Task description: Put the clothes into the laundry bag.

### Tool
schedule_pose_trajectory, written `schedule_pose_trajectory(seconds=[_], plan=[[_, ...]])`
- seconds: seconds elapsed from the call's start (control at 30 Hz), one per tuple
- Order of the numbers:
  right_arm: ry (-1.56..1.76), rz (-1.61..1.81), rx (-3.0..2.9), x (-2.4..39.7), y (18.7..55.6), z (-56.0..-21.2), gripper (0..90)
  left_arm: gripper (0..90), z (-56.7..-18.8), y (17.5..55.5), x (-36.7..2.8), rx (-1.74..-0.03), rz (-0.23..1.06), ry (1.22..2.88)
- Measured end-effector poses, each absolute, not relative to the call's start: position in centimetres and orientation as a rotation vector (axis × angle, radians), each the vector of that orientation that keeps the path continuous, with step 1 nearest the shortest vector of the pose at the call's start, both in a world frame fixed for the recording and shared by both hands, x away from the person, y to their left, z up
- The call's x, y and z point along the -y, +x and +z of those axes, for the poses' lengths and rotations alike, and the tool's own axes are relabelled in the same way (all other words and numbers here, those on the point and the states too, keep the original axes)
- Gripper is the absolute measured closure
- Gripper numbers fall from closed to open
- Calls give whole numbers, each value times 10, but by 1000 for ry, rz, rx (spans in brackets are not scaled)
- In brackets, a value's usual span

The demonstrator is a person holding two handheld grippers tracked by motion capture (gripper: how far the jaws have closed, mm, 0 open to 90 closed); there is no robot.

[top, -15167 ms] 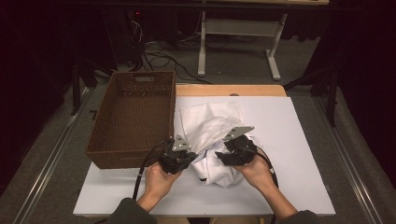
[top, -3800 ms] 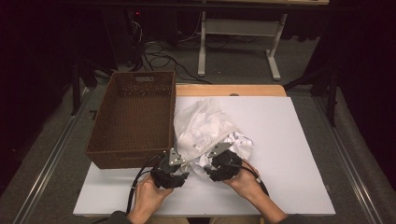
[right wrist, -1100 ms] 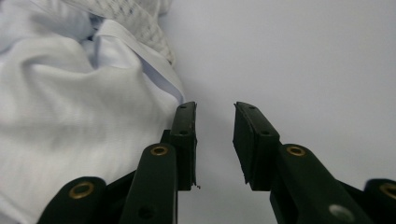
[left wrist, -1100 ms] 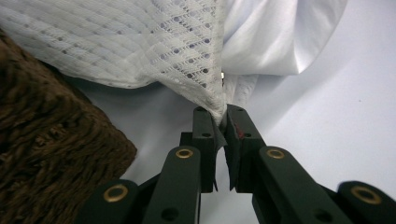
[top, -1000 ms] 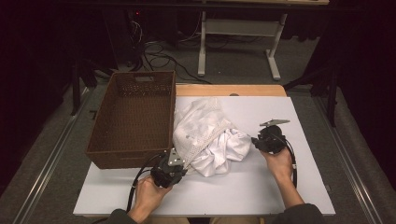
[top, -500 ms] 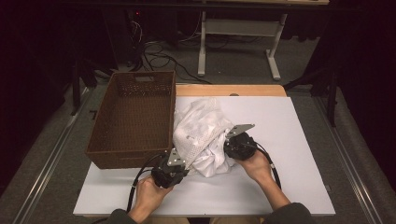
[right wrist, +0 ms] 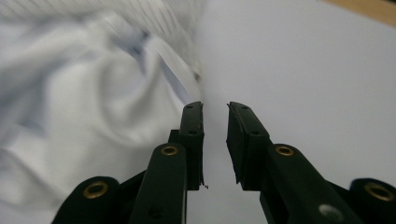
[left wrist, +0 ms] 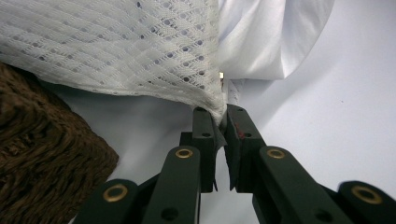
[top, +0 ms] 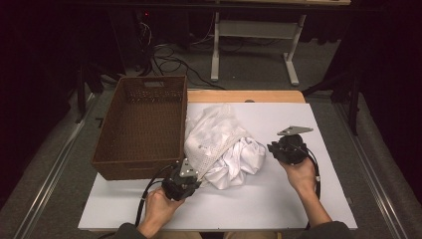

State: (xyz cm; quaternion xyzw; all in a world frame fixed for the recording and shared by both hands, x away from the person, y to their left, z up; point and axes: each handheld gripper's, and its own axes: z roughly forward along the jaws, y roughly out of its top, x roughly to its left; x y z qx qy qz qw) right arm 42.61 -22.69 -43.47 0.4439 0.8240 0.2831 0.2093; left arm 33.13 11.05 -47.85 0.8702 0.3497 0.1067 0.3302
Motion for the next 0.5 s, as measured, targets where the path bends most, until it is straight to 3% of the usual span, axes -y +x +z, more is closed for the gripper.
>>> schedule_pose_trajectory(seconds=[0.2, 0.5], plan=[[1338, 684, -2363, 222, 450, -473, 701, 828, -478, 331, -109, -909, 290, 2283], [1331, 739, -2446, 202, 454, -483, 602, 824, -479, 331, -107, -907, 290, 2275]])
